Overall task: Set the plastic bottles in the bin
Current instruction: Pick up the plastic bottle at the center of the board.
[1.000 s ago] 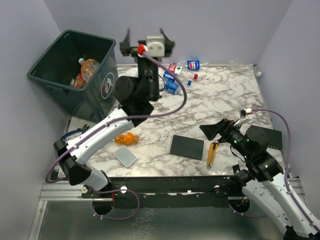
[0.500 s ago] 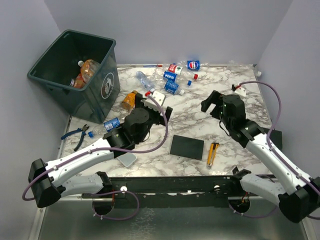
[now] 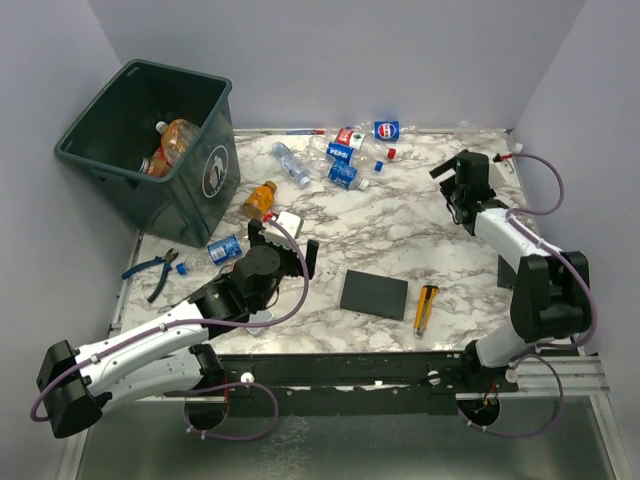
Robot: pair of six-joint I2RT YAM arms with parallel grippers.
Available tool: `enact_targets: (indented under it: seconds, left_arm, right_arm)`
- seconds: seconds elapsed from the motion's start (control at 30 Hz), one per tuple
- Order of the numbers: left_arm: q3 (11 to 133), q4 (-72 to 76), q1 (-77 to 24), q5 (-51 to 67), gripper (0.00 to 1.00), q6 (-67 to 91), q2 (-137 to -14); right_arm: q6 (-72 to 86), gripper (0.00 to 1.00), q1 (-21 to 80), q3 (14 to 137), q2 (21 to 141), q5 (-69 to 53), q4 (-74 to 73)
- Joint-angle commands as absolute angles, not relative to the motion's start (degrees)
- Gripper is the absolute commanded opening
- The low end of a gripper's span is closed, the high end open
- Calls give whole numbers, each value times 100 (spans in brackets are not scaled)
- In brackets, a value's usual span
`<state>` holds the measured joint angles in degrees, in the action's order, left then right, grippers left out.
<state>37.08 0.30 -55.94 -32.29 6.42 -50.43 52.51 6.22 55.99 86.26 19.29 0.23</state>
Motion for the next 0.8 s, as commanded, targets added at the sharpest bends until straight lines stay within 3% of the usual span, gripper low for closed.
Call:
enact_targets:
  seconds: [0.0,0.3,0.77]
  left_arm:
    - [3574,10,-5563,-3396,99,912,-5144]
    - [3564,169,-5555,-2963,99,952,-5788]
    - [2779,1398,-5547,-2979,99,476,-5849]
  right_arm:
    - [6102,96,79,6241,9376,2157,569]
    - [8141,93,-615,6726,11119,1651,2356]
    - [9081,92,-721,9775,13780,1738,2175]
